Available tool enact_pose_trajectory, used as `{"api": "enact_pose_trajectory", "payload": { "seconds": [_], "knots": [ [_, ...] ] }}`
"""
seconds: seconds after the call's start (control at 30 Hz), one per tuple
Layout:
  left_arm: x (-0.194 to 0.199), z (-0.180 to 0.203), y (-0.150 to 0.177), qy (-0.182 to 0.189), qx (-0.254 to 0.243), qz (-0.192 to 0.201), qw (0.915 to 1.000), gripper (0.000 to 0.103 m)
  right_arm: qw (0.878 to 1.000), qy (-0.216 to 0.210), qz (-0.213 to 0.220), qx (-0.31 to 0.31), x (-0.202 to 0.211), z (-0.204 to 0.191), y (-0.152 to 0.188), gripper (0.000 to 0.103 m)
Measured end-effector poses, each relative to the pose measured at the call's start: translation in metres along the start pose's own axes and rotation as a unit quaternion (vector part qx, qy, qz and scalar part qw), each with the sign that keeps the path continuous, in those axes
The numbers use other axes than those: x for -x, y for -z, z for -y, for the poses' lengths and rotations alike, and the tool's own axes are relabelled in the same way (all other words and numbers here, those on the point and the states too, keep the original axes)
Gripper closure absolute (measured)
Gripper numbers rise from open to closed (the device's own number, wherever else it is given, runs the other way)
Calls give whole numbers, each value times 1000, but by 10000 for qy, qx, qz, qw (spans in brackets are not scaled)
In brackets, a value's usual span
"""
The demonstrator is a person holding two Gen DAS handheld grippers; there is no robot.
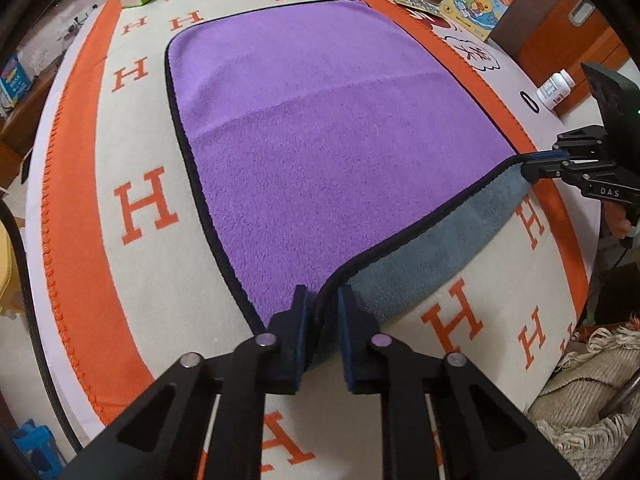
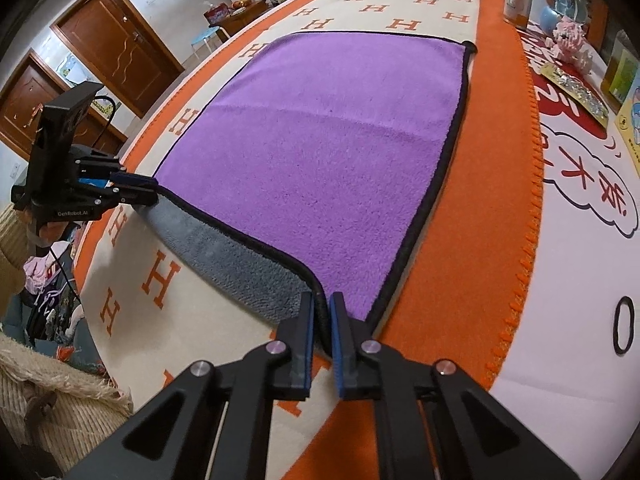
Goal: Fold towel
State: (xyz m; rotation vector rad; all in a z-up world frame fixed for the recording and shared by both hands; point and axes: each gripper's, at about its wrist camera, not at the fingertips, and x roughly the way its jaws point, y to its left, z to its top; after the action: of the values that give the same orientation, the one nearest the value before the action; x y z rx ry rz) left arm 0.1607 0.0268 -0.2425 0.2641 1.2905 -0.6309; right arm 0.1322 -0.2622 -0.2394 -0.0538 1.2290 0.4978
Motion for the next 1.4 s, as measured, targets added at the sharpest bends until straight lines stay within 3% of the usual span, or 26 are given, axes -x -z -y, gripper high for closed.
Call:
{"api": "enact_pose_trajectory", "payload": {
  "seconds": [0.23, 0.43, 0.73, 1.1, 1.4],
  "knots": [
    [16, 16, 4, -413, 30, 231, 9989, 96, 9998, 136, 159, -65, 9, -2, 4, 97],
    [34, 14, 4, -602, 359, 432, 9966, 96, 9985, 365, 369, -157, 19, -7, 3, 98],
    [66, 12, -21, -934, 695, 917, 9890, 96, 9938, 697, 820, -293, 43, -11, -16, 98],
    [95, -16, -91, -1222, 1025, 1436, 9767, 96, 9847, 1096, 1329, -280, 68, 7, -88, 98],
    [94, -43, -152, -1510, 1192, 1646, 9674, 96, 9790, 1321, 1508, -378, 64, 31, -152, 98]
  ]
}}
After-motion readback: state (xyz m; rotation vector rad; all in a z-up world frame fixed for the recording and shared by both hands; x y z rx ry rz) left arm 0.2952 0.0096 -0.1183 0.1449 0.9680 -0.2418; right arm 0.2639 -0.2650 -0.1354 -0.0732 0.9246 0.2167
